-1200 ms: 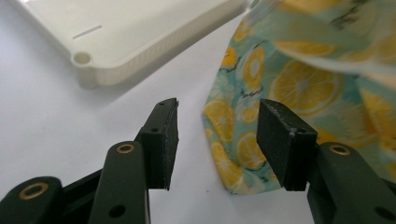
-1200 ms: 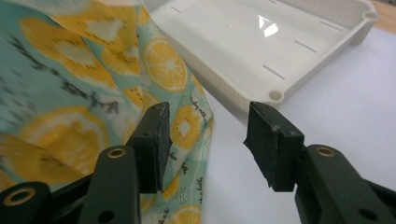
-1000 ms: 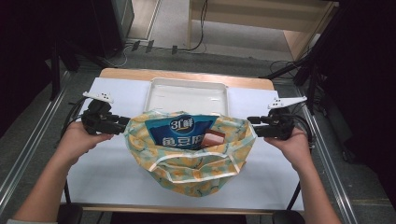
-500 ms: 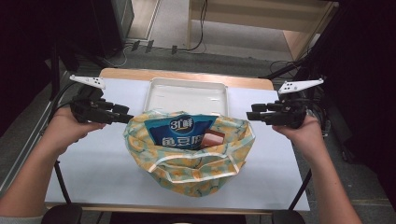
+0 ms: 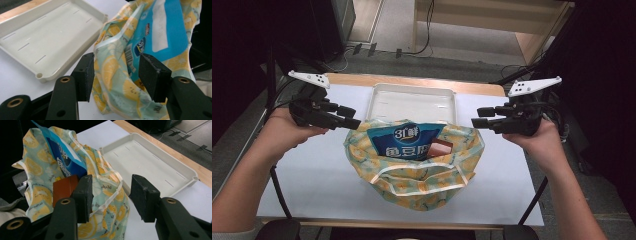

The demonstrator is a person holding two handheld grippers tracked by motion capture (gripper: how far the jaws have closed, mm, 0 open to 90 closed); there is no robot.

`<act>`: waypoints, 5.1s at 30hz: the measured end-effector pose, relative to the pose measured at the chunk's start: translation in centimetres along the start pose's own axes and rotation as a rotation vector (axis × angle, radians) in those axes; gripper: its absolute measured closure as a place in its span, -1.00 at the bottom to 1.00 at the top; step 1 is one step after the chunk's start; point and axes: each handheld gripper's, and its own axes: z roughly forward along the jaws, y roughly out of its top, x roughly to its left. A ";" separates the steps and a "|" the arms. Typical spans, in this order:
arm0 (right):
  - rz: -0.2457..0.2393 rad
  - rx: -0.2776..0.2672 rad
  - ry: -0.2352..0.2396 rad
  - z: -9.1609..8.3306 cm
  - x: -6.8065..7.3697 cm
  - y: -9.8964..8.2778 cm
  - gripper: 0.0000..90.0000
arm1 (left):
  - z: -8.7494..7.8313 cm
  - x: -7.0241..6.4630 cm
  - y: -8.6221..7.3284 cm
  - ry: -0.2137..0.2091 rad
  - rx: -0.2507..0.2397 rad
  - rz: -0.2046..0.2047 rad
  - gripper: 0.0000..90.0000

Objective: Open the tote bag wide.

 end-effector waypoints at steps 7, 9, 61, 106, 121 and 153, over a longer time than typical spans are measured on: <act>-0.026 0.012 0.024 0.6 1.0 0.0 0.06 | 0.9 -0.7 0.2 -0.004 0.002 0.021 -0.06; -0.033 0.019 0.031 1.0 1.3 -0.1 0.01 | 1.1 -0.7 0.1 -0.002 0.004 0.021 -0.09; 0.063 0.108 0.030 6.7 1.0 -9.5 0.93 | 7.6 1.5 -8.5 -0.051 0.045 -0.161 0.96; 0.176 0.180 -0.006 14.4 -2.2 -15.2 0.96 | 12.7 5.2 -13.3 -0.045 0.105 -0.280 1.00; 0.171 0.103 -0.020 12.0 -2.1 -14.5 0.59 | 10.8 4.6 -13.0 -0.036 0.040 -0.231 0.66; -0.004 0.022 0.098 7.2 2.6 -10.5 0.07 | 7.5 -0.8 -8.6 -0.108 0.020 -0.047 -0.07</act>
